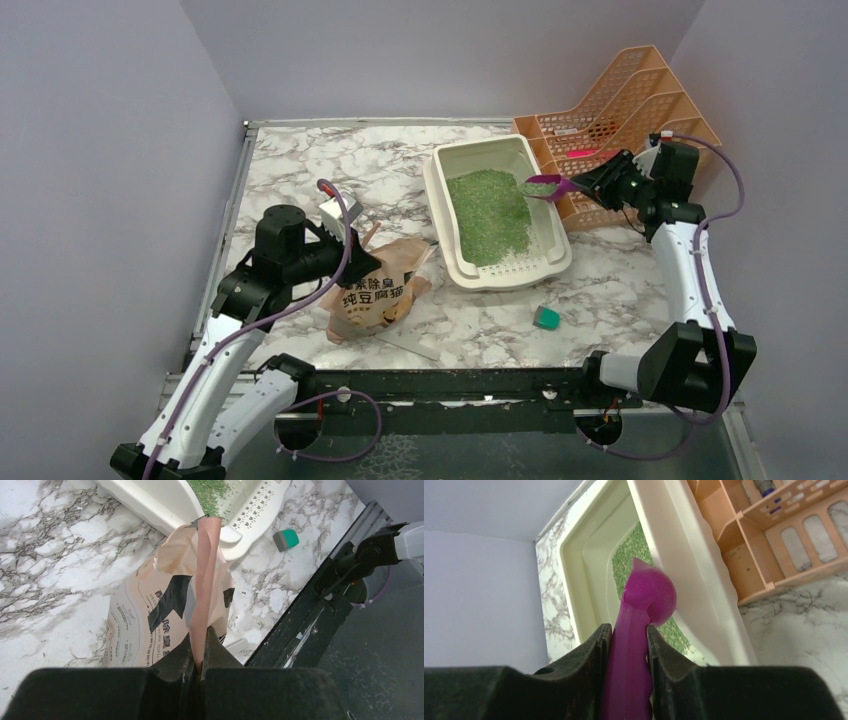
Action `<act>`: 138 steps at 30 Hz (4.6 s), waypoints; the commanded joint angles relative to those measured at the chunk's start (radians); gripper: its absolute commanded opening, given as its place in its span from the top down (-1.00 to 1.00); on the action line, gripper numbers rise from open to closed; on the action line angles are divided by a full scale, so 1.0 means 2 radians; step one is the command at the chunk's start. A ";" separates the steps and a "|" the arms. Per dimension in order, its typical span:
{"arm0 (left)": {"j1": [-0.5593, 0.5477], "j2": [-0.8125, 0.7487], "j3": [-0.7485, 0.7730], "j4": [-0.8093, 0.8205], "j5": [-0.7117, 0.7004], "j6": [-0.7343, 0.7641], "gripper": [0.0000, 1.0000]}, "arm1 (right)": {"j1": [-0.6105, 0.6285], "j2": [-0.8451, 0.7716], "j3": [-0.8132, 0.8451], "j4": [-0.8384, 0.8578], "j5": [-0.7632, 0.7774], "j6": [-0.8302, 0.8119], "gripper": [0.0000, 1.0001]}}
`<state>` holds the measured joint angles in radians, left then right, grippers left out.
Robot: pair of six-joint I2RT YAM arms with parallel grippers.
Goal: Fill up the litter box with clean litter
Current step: 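Pour the cat litter into the litter box, then scoop the cat litter from the cat litter bag.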
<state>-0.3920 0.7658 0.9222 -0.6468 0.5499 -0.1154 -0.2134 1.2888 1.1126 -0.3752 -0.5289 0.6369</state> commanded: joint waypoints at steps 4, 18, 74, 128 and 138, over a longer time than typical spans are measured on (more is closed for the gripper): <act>-0.001 -0.019 0.001 0.054 0.040 -0.006 1.00 | -0.005 -0.064 -0.037 -0.052 -0.066 -0.017 0.99; -0.001 -0.035 -0.002 0.054 0.050 -0.005 1.00 | -0.005 -0.135 -0.047 -0.170 -0.051 -0.094 0.99; -0.001 -0.008 0.014 0.056 0.044 0.030 1.00 | 0.271 0.099 0.145 -0.154 0.355 -0.247 0.99; -0.001 -0.021 0.011 0.060 0.041 0.005 1.00 | 0.315 0.101 0.251 -0.212 -0.210 -0.188 0.99; -0.001 -0.032 0.011 0.060 0.036 -0.005 1.00 | 0.346 0.128 0.255 -0.231 -0.139 -0.187 0.99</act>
<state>-0.3920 0.7410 0.9073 -0.6342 0.5785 -0.0902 0.4492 1.5108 1.5856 -0.8070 -0.8776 0.2676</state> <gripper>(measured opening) 0.019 0.320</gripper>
